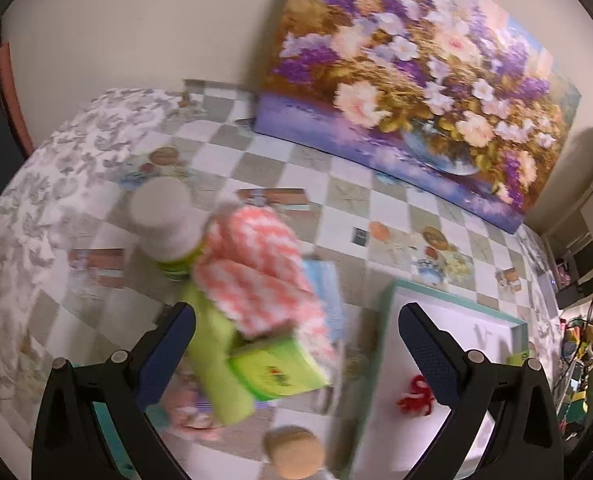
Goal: Organize soft objects
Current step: 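Move both tools back to the pile toward the green cloth and tissue box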
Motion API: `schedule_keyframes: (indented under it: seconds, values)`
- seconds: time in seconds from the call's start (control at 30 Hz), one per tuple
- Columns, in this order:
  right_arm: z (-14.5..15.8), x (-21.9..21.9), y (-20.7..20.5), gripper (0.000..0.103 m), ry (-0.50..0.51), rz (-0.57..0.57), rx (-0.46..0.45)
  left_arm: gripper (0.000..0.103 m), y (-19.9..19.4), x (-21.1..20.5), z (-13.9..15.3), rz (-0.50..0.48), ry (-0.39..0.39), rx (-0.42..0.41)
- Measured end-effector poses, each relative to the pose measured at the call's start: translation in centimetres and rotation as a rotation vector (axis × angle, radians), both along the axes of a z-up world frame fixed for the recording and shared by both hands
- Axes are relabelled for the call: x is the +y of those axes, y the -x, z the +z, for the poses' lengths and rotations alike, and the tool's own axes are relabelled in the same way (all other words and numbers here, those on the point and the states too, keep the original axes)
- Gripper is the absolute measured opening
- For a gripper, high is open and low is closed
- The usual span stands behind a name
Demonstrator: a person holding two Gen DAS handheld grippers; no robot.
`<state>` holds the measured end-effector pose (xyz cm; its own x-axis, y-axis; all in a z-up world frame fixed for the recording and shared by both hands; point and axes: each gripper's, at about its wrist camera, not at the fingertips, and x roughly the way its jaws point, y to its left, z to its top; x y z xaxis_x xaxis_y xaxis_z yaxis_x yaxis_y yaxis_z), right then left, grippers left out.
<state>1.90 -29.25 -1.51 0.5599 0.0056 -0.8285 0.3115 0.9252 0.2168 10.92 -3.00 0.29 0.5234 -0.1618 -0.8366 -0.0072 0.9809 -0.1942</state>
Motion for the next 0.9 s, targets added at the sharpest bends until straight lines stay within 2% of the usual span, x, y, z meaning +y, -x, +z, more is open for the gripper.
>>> schedule_keyframes:
  seconds: [0.13, 0.2, 0.3, 0.47, 0.63, 0.8, 0.9]
  values:
    - [2.0, 2.0, -0.3, 0.103, -0.004, 0.069, -0.063, 0.101, -0.4, 3.3, 1.1, 0.063, -0.007, -0.016]
    - [3.1, 3.6, -0.6, 0.103, 0.028, 0.101, -0.098, 0.101, -0.5, 4.3, 1.4, 0.078, -0.024, -0.023]
    - [3.3, 5.2, -1.6, 0.103, 0.012, 0.142, -0.099, 0.101, -0.8, 5.8, 1.5, 0.094, -0.055, -0.015]
    - [2.6, 8.0, -3.8, 0.103, -0.015, 0.23, -0.034, 0.101, -1.9, 7.7, 0.0, 0.101, -0.044, 0.056]
    - [2.8, 11.5, -6.5, 0.103, 0.017, 0.352, 0.049, 0.101, -3.2, 9.1, -2.9, 0.11, 0.022, 0.169]
    - [1.9, 15.8, -8.8, 0.103, 0.015, 0.474, 0.136, 0.101, -3.7, 9.9, -4.8, 0.11, 0.043, 0.226]
    - [1.1, 17.0, -9.6, 0.103, -0.005, 0.501, 0.183, 0.101, -3.8, 10.3, -5.5, 0.109, 0.08, 0.249]
